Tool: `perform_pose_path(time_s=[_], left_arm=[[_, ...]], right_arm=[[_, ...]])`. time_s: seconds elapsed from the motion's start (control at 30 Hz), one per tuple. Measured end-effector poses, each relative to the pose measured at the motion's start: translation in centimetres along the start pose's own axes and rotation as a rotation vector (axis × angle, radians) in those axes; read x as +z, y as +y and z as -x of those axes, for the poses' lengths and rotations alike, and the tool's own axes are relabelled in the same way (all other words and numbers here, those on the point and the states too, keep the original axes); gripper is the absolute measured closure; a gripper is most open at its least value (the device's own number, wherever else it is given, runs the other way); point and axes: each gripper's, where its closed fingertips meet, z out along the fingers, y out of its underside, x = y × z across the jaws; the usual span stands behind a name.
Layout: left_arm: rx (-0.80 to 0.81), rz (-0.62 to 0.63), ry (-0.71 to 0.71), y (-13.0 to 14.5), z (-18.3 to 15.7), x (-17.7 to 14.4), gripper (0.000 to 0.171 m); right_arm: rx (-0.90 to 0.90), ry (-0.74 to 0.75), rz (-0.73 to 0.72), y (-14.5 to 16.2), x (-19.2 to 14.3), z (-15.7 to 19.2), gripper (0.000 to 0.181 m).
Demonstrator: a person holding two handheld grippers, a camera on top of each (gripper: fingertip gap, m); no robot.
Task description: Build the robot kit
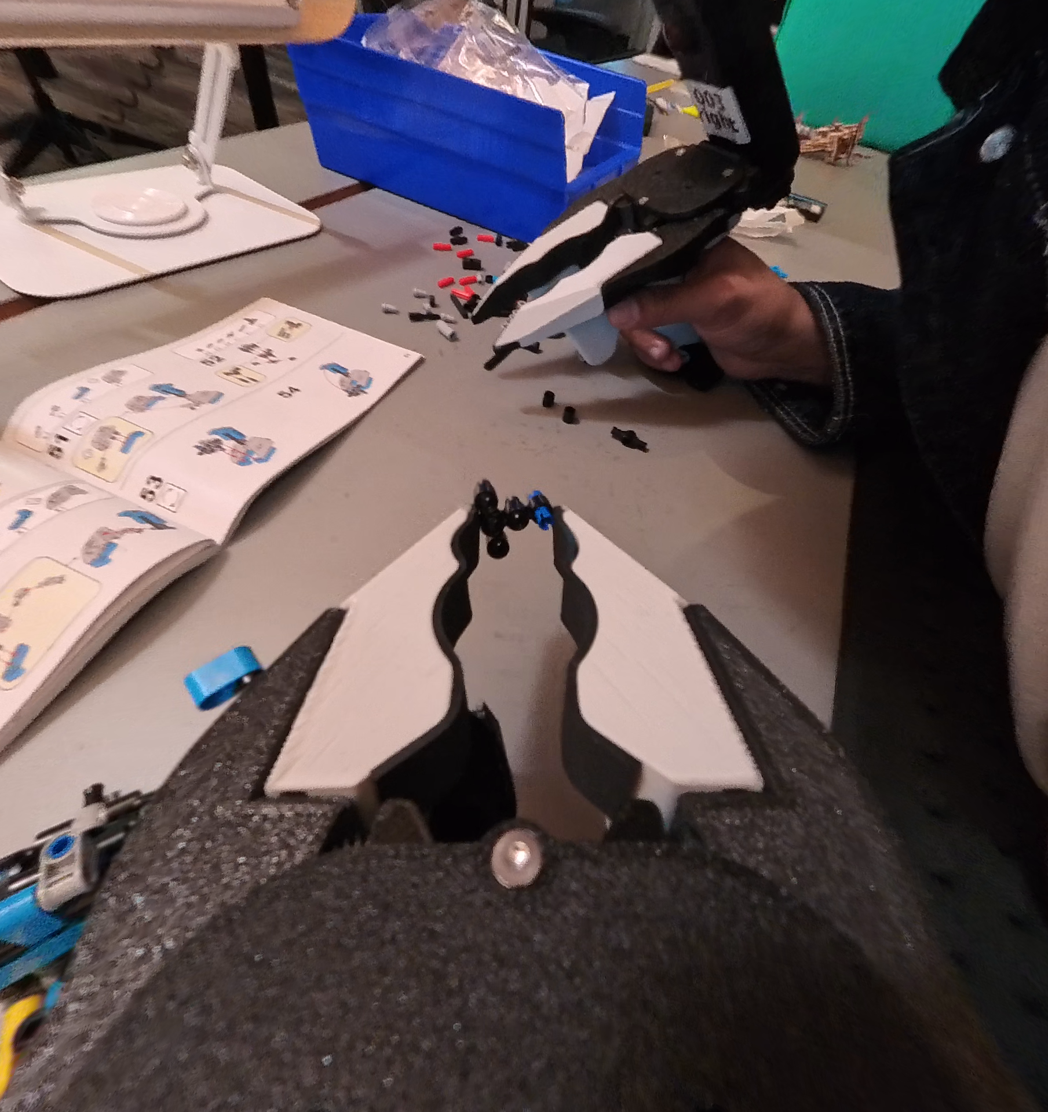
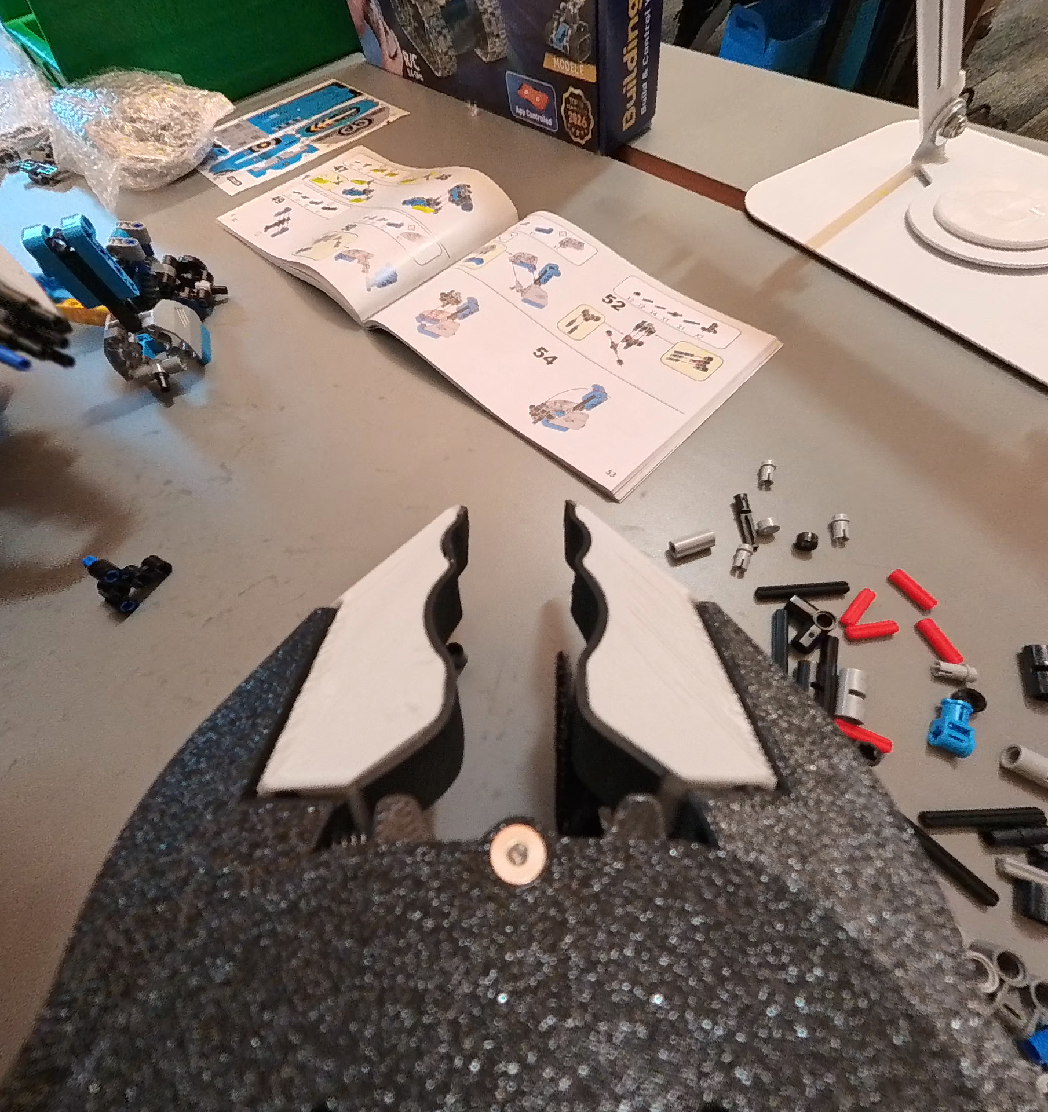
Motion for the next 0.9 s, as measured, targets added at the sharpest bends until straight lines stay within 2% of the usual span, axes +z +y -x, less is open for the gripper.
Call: perform_pose_path(time_s=[0.13,0.3,0.47,0.57,0.7,0.77,0.83,0.9], left_arm=[[0.004,0.065,-0.003,1.0,-0.2,0.4,0.148],[0.02,0.161,-0.077,2.9,0.6,0.5,0.148],[0.028,0.252,-0.061,5.0,-0.6,0.9,0.147],[0.018,0.238,-0.006,4.9,-1.8,0.9,0.148],[-0.033,0.257,0.008,5.2,-1.9,0.5,0.148],[-0.062,0.299,0.05,5.9,-2.5,0.6,0.147],[-0.021,0.357,0.02,7.0,-2.3,0.8,0.147],[0.03,0.372,-0.01,7.1,-2.2,1.0,0.147]], right_arm=[[0.005,0.011,-0.015,-0.2,-0.2,-0.2,0.15],[0.0,0.016,-0.01,-0.1,-0.4,-0.1,0.154],[-0.129,0.075,0.042,0.0,-1.1,-0.1,0.155],[-0.166,-0.005,0.139,1.0,-2.0,1.1,0.161],[-0.178,-0.126,0.256,3.6,-3.8,3.4,0.156],[-0.2,-0.14,0.289,4.6,-4.5,4.1,0.155],[-0.179,-0.203,0.297,5.2,-5.1,5.9,0.153],[-0.158,-0.198,0.303,5.7,-5.2,6.7,0.153]])
